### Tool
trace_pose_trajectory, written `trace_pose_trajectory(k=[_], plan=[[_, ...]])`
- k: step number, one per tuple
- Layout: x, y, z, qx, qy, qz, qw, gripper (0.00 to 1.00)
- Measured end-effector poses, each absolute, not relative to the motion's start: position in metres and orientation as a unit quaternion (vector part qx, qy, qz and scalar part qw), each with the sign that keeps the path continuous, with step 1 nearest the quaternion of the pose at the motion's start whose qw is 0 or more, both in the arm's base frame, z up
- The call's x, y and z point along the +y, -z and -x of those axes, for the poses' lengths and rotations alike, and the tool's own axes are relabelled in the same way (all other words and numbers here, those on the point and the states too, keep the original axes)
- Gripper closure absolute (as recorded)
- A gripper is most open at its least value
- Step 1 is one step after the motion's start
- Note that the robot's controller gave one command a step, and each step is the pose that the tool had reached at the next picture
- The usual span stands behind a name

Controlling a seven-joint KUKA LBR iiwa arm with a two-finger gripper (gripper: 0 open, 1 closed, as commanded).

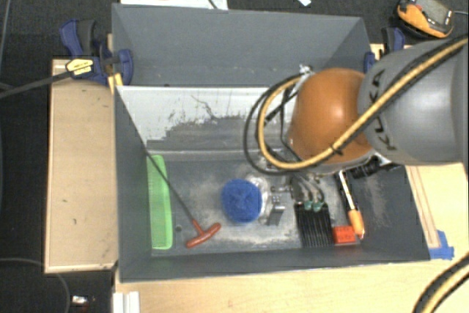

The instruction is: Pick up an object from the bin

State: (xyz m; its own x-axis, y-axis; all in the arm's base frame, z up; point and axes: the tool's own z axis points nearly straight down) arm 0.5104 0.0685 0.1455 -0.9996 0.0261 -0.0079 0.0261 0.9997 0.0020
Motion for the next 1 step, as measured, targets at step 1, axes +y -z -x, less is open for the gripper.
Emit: trace_pose_trajectory(k=[1], plan=[[0.109, -0.1441, -0.5056, 0.999, -0.001, -0.047, 0.007, 0.0]])
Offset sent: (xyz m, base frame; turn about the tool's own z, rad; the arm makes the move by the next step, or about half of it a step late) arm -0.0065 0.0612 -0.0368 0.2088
